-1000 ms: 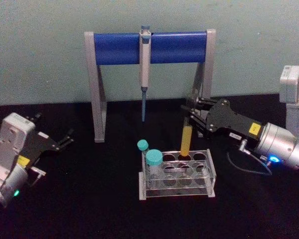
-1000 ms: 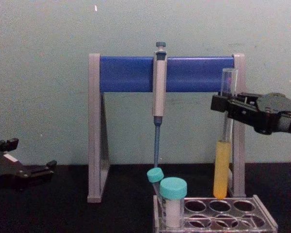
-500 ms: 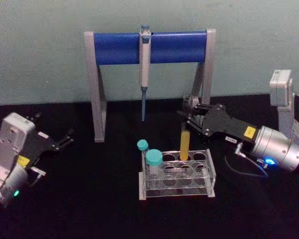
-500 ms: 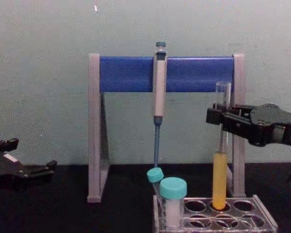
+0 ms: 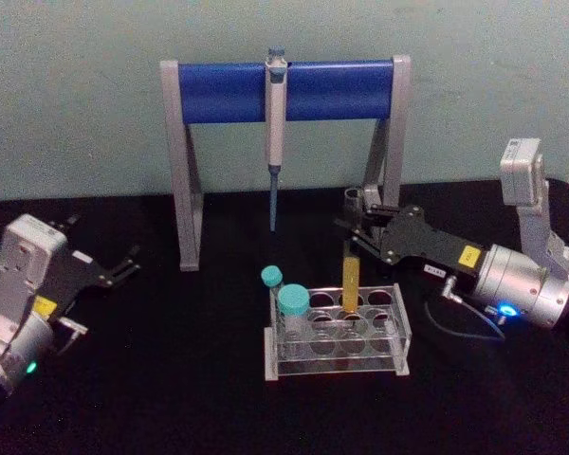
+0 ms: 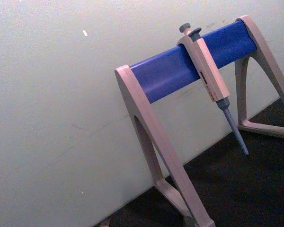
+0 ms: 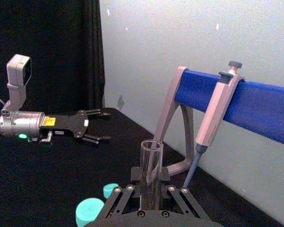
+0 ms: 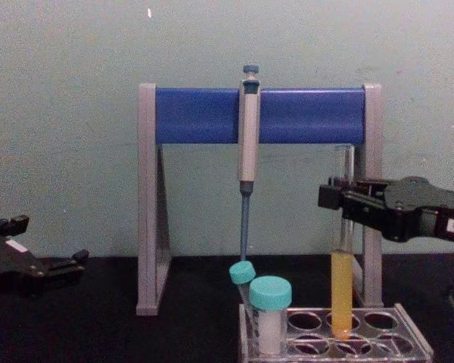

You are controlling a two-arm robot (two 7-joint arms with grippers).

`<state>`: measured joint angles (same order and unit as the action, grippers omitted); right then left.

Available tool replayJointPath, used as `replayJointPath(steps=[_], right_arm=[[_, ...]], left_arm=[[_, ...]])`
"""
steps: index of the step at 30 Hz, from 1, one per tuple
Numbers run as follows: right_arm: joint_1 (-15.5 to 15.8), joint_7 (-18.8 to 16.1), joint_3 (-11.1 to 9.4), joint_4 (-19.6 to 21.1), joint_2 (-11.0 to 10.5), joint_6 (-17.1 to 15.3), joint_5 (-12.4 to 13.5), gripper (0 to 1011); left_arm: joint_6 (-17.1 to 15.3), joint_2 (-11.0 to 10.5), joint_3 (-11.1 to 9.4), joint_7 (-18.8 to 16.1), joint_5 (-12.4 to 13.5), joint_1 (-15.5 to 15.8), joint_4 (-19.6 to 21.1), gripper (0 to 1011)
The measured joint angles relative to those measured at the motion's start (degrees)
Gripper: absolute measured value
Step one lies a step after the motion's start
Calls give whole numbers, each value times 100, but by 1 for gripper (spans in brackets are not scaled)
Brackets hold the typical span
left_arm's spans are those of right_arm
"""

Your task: Pick up the test tube from the test tube rack, shake it, then place it back into the test tube rack.

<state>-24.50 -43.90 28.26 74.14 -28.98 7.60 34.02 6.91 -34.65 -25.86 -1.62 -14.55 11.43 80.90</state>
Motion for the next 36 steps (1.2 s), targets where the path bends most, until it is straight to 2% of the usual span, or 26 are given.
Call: replayJointPath(steps=[36], right_arm=[[-243,-109,205,-542,176,-201,-159,233]], left_arm=[[0,0,0,0,0,0,0,1002]])
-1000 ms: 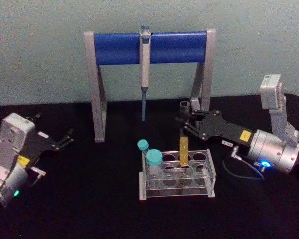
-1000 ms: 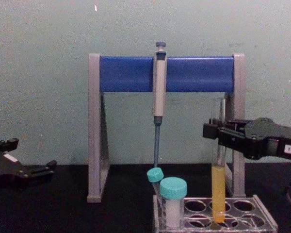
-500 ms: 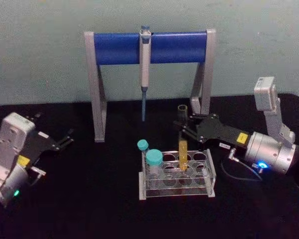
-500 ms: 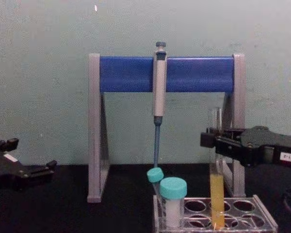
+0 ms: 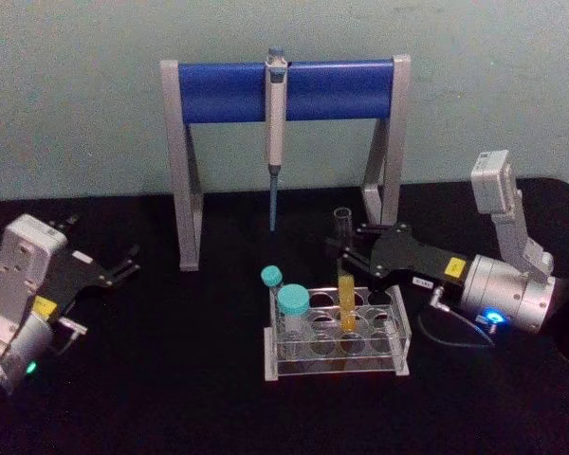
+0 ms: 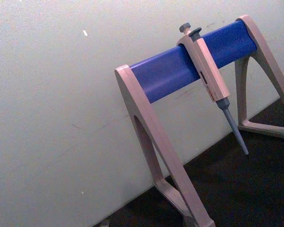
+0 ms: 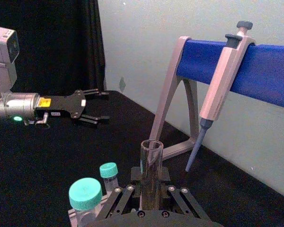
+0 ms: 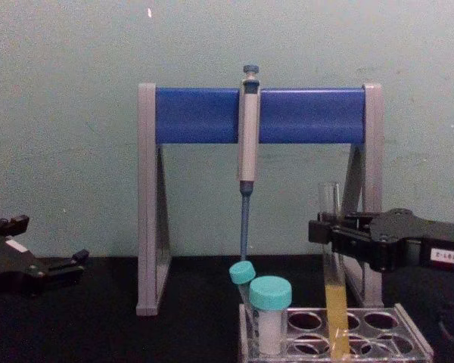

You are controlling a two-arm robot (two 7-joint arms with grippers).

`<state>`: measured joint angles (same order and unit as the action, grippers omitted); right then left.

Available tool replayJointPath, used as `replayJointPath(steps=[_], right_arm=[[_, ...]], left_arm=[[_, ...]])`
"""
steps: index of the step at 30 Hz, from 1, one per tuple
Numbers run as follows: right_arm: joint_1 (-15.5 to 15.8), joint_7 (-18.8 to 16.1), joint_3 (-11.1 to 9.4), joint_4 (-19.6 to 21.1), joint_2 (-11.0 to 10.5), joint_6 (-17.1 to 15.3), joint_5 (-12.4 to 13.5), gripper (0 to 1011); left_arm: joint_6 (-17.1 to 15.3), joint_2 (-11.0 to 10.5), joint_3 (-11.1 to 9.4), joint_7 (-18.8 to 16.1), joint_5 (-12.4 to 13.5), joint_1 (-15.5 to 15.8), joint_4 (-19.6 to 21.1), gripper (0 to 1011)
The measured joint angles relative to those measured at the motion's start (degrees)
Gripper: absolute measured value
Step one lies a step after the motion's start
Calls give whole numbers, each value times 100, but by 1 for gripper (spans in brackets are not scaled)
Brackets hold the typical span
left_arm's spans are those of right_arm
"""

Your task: Pick up the test tube from the test tube rack, shake it, then place it back into the test tube rack.

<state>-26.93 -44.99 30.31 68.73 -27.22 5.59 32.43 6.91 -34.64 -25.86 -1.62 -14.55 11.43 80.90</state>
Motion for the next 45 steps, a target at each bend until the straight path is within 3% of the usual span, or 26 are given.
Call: replayJointPath(steps=[45], right_arm=[[-26,45,71,-26,-11,-79,-103,233]], left_arm=[[0,0,0,0,0,0,0,1001]])
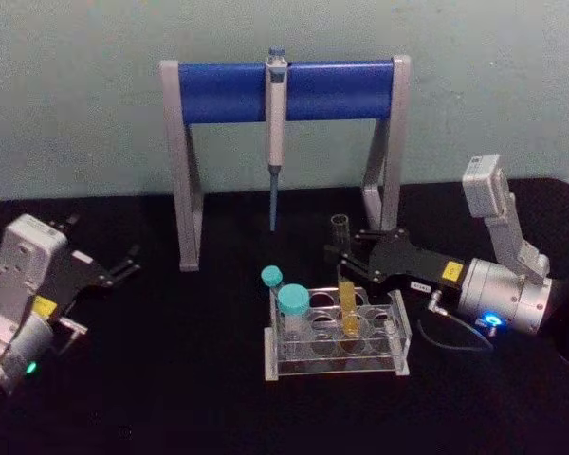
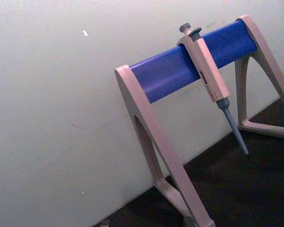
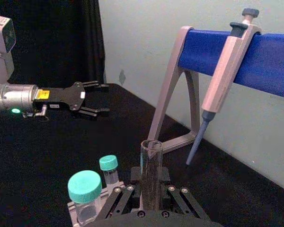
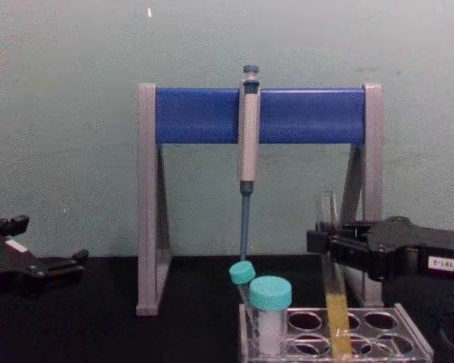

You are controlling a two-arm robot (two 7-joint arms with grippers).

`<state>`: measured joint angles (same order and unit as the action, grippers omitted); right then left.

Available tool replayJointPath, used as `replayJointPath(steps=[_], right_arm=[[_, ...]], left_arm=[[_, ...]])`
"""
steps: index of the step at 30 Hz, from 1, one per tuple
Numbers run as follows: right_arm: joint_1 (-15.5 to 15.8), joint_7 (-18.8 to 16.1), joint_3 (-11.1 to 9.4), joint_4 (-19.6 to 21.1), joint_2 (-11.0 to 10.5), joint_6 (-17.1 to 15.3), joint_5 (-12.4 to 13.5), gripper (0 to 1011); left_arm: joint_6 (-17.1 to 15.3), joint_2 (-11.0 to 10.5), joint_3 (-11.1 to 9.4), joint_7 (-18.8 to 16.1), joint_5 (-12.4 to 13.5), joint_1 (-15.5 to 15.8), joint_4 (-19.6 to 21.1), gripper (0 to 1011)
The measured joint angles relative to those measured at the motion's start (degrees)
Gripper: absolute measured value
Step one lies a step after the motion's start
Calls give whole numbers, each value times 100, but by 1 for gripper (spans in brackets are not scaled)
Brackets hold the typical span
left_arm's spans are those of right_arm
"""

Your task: Pick up the test tube from the test tube rack, shake it, then place it back into the test tube rack.

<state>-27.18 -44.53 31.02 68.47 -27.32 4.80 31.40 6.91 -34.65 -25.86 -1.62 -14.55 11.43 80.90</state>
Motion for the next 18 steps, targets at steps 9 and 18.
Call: replayJointPath(steps=[9,18], right_arm=[[0,-4,-3,0,0,1,5,407],[0,-7,-3,0,0,1,10,729]], left_arm=[[0,0,0,0,0,0,0,1001],[0,0,0,0,0,0,0,1001]])
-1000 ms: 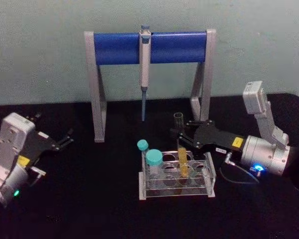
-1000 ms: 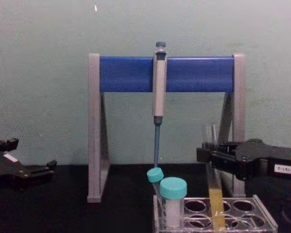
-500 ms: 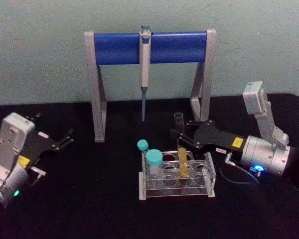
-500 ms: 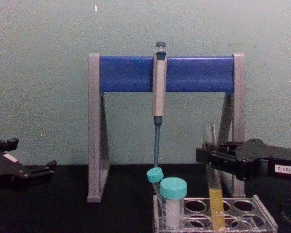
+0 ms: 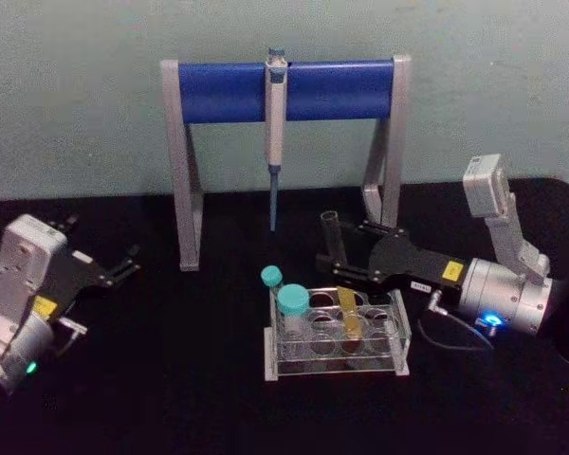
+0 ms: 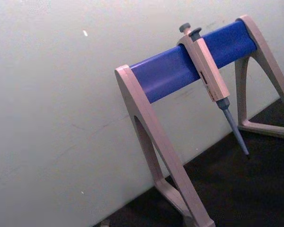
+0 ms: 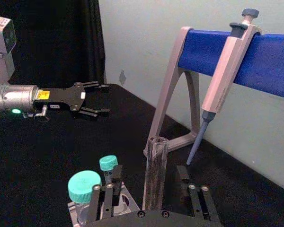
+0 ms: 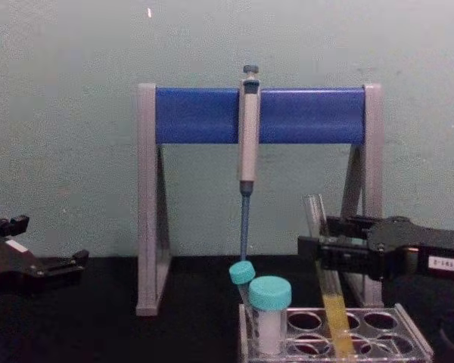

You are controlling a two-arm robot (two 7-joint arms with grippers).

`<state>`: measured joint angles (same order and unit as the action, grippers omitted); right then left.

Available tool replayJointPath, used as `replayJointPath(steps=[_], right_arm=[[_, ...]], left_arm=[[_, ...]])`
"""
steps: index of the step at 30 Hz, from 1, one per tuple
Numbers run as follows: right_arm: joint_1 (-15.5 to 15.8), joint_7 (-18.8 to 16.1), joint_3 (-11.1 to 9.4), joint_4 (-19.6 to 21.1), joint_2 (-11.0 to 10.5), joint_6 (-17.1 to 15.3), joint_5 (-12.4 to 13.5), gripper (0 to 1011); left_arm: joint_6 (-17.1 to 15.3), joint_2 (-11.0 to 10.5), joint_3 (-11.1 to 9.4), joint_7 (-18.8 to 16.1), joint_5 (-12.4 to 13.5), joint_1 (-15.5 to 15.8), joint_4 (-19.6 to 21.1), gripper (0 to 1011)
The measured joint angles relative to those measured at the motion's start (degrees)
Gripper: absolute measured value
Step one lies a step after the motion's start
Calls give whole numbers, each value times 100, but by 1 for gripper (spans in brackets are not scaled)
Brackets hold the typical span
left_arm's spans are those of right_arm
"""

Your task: Pick up the test tube from the test tube rack, shake it, then place it back into the test tube rack.

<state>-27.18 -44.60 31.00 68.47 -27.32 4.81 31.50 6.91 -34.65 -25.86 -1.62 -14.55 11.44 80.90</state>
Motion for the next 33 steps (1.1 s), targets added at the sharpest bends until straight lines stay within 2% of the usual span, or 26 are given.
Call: replayJointPath(steps=[4,7,10,16,20,25,26,29,32,33], right_arm=[[0,0,0,0,0,0,0,807],[0,0,0,0,0,0,0,929],[0,0,0,0,0,0,0,988],[104,178,-78,190,-39,83,-36,1000],[246,287,-222,422,-70,220,-8,1000],[557,505,-564,821,-69,661,146,1000],[664,617,-690,937,-59,779,171,1000],[809,865,-853,1097,-38,871,170,1000],[997,1360,-1059,1309,-15,843,56,1000],[1082,1651,-1145,1395,-5,755,-43,1000]], left_arm=[[0,0,0,0,0,0,0,1001],[0,0,0,0,0,0,0,1001],[0,0,0,0,0,0,0,1001],[0,0,0,0,0,0,0,1001],[0,0,0,0,0,0,0,1001],[0,0,0,0,0,0,0,1001],[0,0,0,0,0,0,0,1001],[0,0,0,0,0,0,0,1001],[0,0,0,0,0,0,0,1001],[0,0,0,0,0,0,0,1001]])
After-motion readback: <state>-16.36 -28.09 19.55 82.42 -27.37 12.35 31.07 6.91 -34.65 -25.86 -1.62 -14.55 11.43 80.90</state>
